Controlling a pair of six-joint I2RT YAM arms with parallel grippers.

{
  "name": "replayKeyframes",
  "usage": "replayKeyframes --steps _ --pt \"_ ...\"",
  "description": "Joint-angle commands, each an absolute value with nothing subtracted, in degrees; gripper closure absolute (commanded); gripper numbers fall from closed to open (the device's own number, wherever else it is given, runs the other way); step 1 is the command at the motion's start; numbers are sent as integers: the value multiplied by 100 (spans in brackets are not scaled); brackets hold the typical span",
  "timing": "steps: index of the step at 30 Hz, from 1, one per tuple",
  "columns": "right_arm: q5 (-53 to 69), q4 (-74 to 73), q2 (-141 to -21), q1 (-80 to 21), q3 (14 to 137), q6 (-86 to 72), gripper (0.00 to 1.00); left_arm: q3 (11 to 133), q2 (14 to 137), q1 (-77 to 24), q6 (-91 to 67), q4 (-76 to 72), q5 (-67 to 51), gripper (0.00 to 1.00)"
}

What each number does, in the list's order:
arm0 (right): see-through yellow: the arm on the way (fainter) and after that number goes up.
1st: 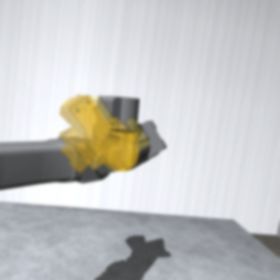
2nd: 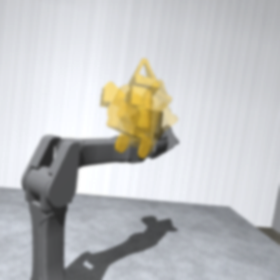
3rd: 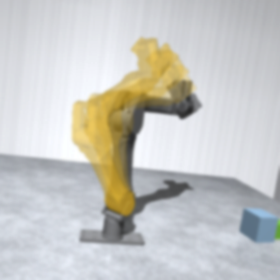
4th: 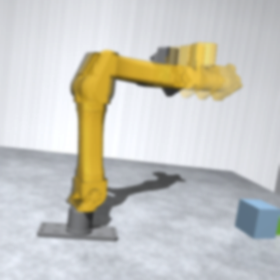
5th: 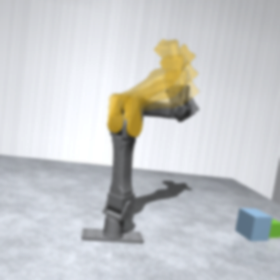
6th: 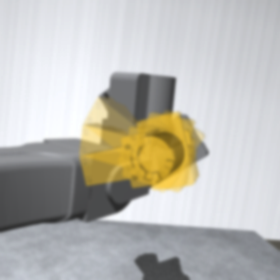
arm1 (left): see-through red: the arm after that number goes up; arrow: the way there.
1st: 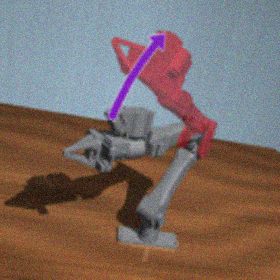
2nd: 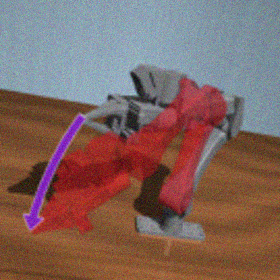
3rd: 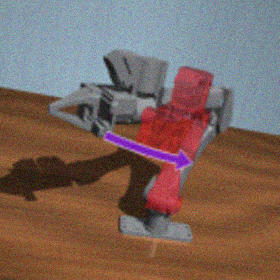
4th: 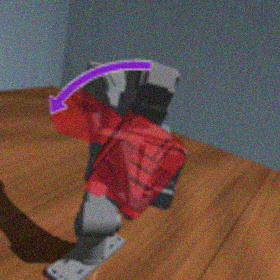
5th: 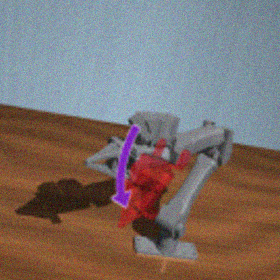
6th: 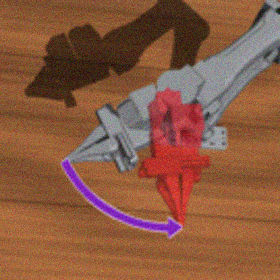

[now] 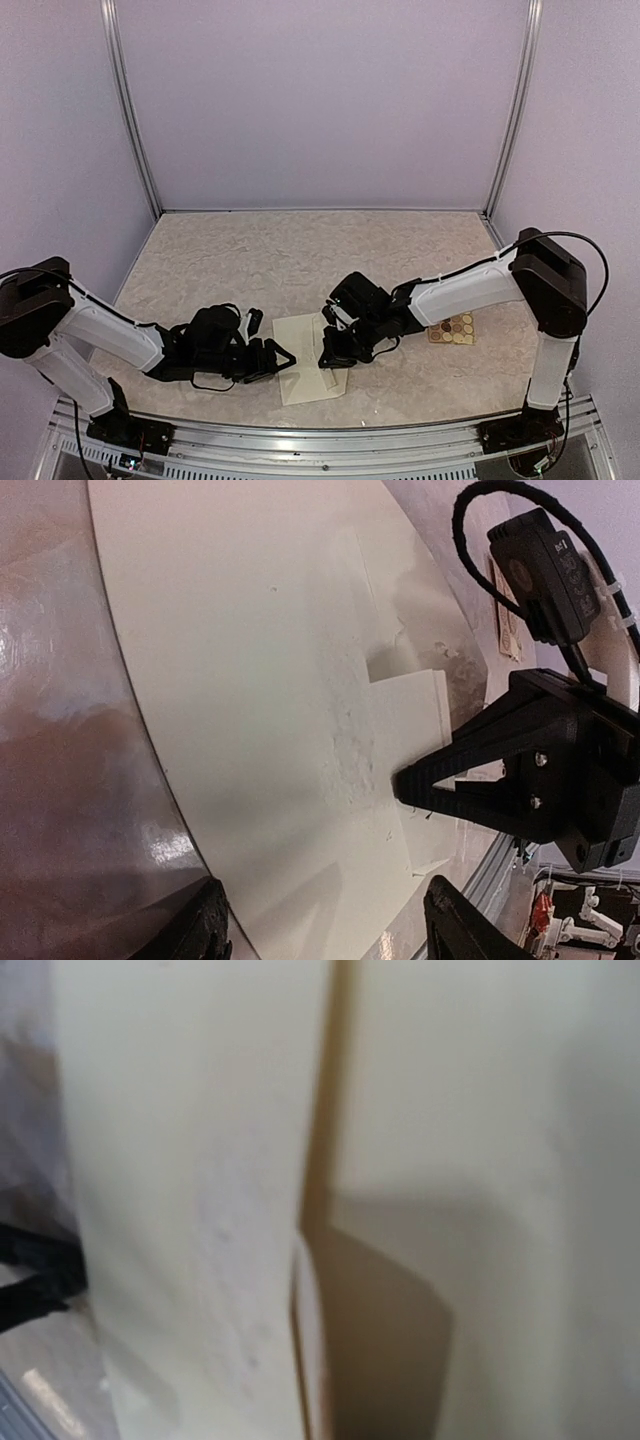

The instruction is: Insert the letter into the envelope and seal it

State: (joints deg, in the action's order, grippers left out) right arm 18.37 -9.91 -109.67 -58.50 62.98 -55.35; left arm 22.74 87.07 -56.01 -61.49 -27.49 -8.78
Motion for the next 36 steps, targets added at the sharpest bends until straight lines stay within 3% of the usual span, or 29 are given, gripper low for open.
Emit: replayKeyframes --steps 1,7,15,23,30,36 --pt "2081 -458 -11124 -5884 6205 -5587 100 2179 8898 -5607 -6170 -2470 -967 37" --pt "1906 -808 -10953 -5891 6281 -5407 98 2195 8727 -5611 -6132 -2249 -794 37" --pt "1365 -1733 -10446 -5904 6379 -5012 65 2222 8089 -5616 -6009 -1656 -475 37" --pt "608 -2433 -10061 -6028 6553 -4652 46 2224 7627 -5615 -5978 -1367 -294 37" --pt "704 -2291 -10239 -6203 6569 -4759 51 2167 7799 -5642 -6024 -1586 -420 40" --pt "814 -2162 -10593 -6290 6628 -4896 63 2156 8047 -5677 -6038 -1774 -501 48"
